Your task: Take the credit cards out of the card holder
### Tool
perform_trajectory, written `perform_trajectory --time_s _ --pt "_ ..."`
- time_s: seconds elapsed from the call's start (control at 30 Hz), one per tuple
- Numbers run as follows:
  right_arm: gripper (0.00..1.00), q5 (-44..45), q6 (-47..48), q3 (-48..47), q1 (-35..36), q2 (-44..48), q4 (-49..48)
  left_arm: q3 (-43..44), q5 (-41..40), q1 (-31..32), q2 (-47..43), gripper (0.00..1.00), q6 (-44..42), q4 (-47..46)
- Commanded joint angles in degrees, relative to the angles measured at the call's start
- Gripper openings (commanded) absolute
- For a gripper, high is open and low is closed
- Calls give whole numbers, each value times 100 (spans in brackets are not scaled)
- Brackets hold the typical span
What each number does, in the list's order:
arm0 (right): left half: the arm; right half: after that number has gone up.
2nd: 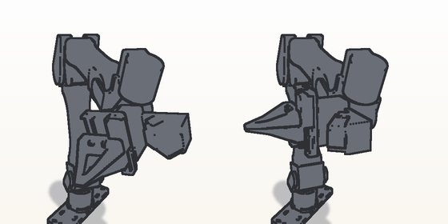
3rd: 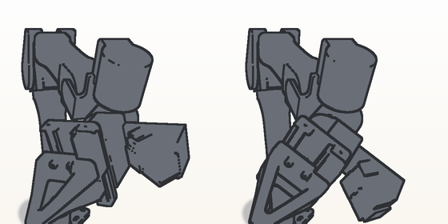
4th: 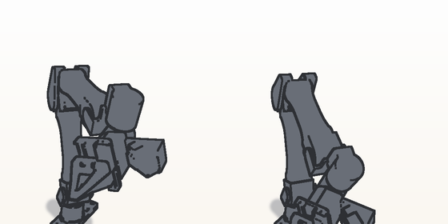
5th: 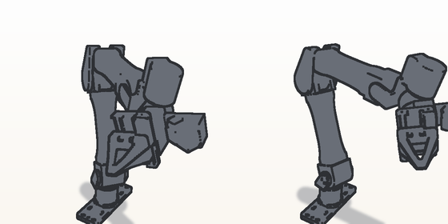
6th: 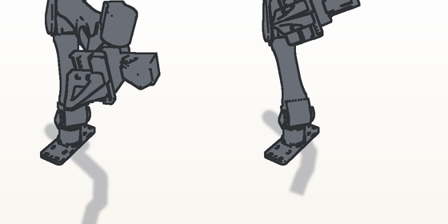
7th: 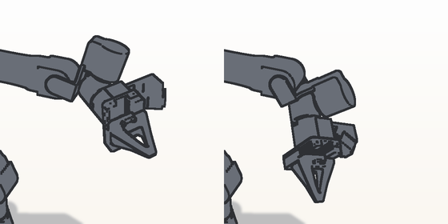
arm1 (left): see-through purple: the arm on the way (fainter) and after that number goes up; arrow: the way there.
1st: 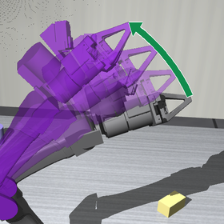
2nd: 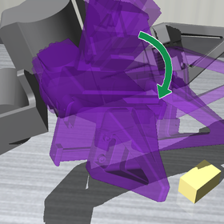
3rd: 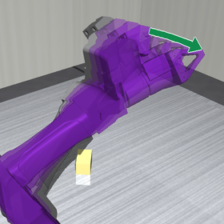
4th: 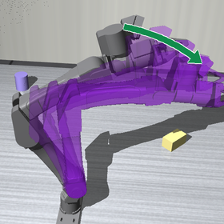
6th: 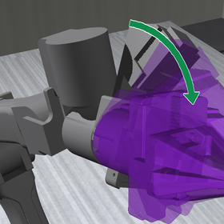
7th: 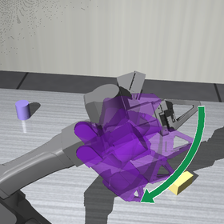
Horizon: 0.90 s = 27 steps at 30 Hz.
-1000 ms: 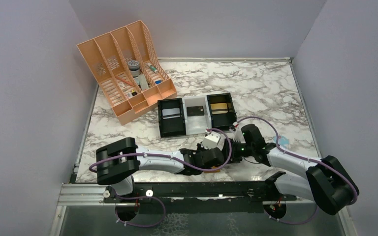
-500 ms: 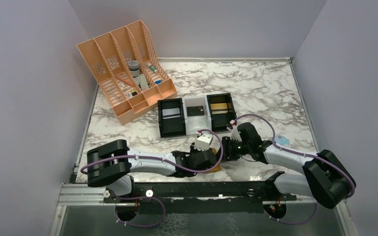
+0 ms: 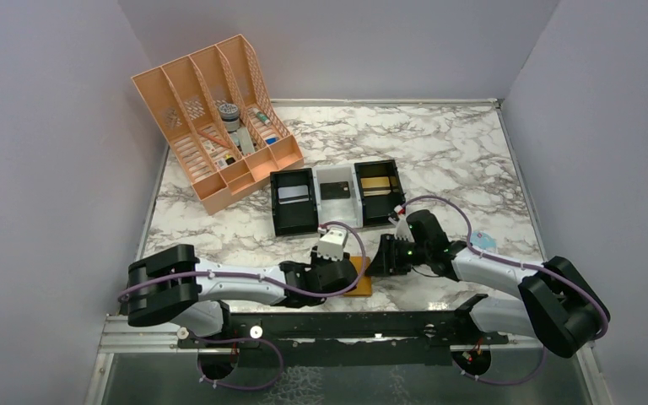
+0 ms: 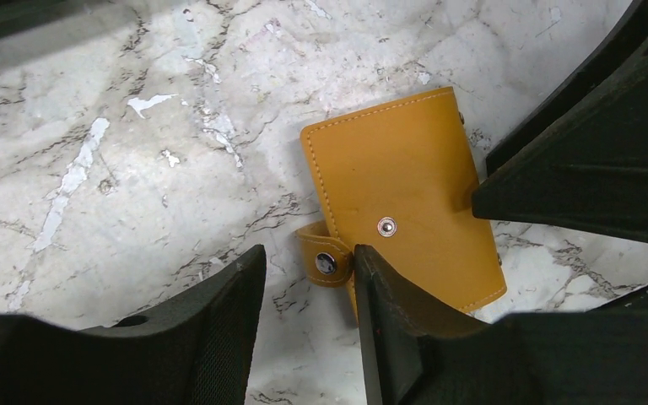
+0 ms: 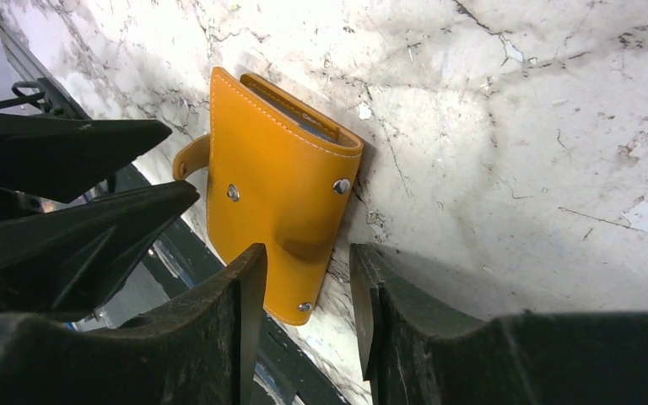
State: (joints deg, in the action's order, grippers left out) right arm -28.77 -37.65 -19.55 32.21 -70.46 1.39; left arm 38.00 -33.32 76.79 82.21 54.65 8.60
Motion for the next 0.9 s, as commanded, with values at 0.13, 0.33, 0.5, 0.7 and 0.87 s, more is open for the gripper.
perform_trajectory --time_s 0.13,0.33,0.5,0.7,0.87 --pt "43 533 267 24 23 -126 222 -485 -270 38 -486 46 245 -372" --pt "43 459 267 -46 22 -135 232 -446 -271 37 -341 37 327 -395" --pt "43 401 267 -66 20 -103 252 -473 -231 37 -241 32 345 -575" --pt "43 360 249 -84 23 64 321 -451 -209 36 -103 10 392 -620" --pt "45 395 287 -187 23 309 573 -452 -124 40 -354 0 277 -778"
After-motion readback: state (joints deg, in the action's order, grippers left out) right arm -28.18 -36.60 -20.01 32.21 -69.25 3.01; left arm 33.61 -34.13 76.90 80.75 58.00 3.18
